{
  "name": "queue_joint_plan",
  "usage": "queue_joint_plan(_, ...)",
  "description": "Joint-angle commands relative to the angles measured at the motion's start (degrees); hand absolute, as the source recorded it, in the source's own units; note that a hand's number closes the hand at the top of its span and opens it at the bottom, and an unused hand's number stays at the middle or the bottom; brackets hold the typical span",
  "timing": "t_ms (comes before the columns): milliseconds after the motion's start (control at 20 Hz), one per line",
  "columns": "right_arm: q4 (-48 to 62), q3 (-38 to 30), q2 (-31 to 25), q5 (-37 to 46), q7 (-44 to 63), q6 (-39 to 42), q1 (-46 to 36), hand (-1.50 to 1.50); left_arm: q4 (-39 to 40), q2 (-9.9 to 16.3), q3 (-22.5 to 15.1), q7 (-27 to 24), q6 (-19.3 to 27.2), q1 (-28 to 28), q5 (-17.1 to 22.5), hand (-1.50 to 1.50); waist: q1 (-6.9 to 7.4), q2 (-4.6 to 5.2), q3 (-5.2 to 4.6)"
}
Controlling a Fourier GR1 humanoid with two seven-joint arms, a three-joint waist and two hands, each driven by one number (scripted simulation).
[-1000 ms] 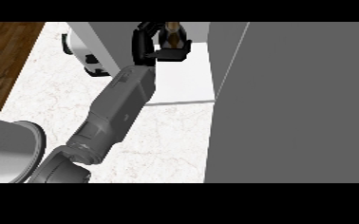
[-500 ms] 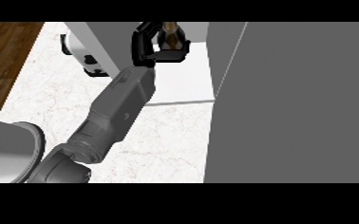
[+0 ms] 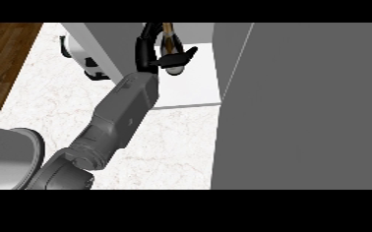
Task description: Pick up the wine, place it into the cabinet and close the cabinet
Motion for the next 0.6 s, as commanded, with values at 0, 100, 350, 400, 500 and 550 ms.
queue_joint_plan(0, -2.0, 0.1, 0.3, -0.4, 1.7, -1.1, -0.8, -1.5, 1.3, 0.8, -0.4, -2.3, 0.5, 2.9, -1.1, -1.5, 0.39, 0.24, -0.17)
queue_joint_plan(100, -2.9, -4.6, -1.4, -5.8, 0.3, 0.9, 1.4, -1.5, 1.7, 2.5, -0.5, 2.0, 1.3, 0.0, -1.5, -1.5, 0.3, 0.08, -0.06)
queue_joint_plan(350, -3.9, -2.5, -1.3, -4.0, 2.1, 0.5, 0.6, -1.5, 2.8, -0.1, -1.9, -0.5, 3.4, 1.8, -3.4, -1.5, -0.43, 0.33, -0.13)
queue_joint_plan(400, -3.2, -1.4, -0.2, -2.6, 2.4, -0.7, -0.9, -1.5, 2.5, 1.8, -1.6, 0.3, 1.7, 1.5, -3.2, -1.5, -0.21, 0.39, -0.17)
queue_joint_plan(500, -1.7, 0.9, 0.7, -0.2, 1.2, -0.8, -1.1, -1.5, 2.6, 2.2, -1.1, -0.6, 2.3, 2.4, -2.9, -1.5, -0.6, 0.73, -0.22)
queue_joint_plan(550, -1.6, -2.1, 0.0, -2.9, 1.0, -0.5, -2.3, -1.5, 2.2, 1.1, -1.0, -2.1, 4.4, 2.7, -3.0, -1.5, -0.23, 0.57, -0.17)
